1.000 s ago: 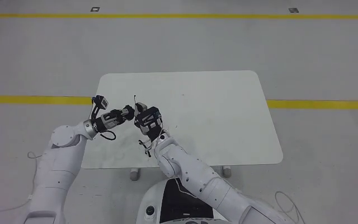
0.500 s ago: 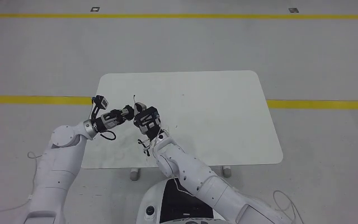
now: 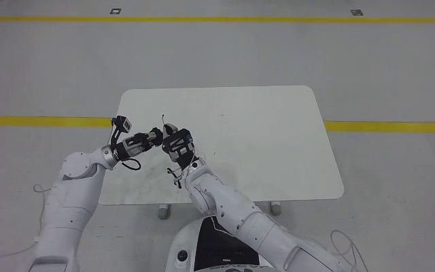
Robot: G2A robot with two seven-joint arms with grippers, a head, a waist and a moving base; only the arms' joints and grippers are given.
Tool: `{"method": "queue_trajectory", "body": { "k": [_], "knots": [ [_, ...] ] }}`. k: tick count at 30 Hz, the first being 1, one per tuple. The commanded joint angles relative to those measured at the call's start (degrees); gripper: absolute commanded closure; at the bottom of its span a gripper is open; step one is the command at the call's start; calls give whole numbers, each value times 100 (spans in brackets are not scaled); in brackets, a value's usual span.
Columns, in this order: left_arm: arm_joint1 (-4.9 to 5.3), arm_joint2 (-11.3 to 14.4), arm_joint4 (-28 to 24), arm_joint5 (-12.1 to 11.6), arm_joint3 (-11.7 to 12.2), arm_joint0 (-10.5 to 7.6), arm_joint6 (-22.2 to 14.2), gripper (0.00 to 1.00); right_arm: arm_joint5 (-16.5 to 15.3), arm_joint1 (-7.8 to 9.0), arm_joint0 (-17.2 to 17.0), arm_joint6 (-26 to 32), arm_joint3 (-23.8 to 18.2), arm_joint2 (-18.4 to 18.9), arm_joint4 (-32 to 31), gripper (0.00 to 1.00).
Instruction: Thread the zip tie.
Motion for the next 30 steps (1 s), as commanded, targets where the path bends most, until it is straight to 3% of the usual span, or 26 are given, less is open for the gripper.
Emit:
{"method": "queue_trajectory", "body": {
  "k": [1,30],
  "knots": [
    [0,0,0,0,0,0,0,100,-1,-12,0,-6,14,9,-16,100],
    [0,0,0,0,0,0,0,100,-163,-139,-59,68,112,174,-236,100]
  ]
}}
